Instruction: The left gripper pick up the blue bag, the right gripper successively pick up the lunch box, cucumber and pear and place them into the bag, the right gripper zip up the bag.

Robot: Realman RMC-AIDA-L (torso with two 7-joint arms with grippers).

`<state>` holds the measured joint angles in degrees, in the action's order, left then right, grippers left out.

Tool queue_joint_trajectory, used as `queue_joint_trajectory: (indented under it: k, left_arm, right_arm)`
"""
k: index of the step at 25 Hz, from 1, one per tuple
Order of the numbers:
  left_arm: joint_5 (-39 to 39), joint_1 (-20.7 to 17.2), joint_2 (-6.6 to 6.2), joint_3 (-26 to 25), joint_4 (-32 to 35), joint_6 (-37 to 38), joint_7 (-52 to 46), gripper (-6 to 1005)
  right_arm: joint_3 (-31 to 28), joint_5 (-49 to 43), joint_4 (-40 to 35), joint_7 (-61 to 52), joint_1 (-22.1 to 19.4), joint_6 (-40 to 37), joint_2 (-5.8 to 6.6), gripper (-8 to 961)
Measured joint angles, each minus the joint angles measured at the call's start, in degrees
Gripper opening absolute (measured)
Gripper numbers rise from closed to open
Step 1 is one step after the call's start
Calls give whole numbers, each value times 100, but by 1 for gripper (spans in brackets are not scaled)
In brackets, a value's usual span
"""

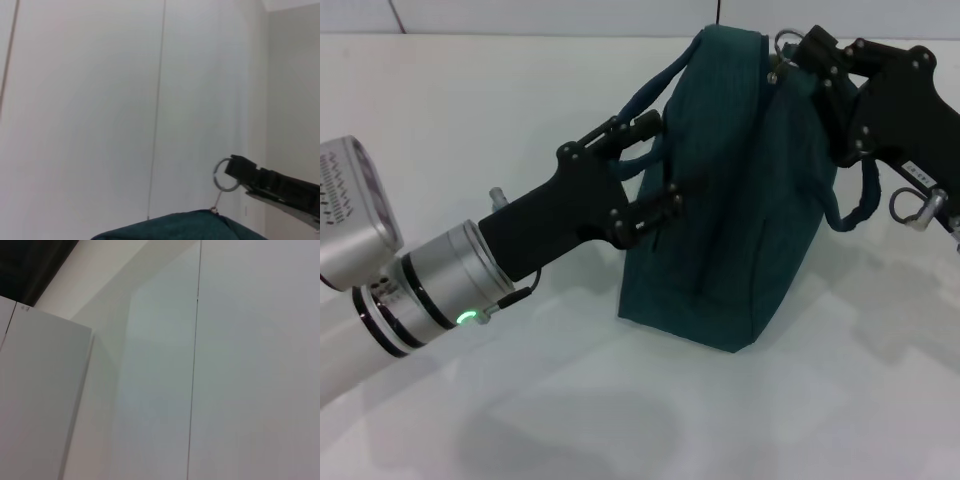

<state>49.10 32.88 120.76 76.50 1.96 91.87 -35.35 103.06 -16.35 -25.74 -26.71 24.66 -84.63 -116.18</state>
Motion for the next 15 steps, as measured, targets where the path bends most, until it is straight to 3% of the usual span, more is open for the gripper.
queue_joint_trajectory:
  k: [8, 15]
  left_arm:
    - [-33, 3, 0, 31, 27, -126, 213, 730]
    - [23, 78, 0, 118, 63, -302, 411, 394]
  right_arm:
    - [30, 1, 5, 0, 30, 0, 0, 15]
    - [140, 1, -3, 0, 38, 2, 0, 16]
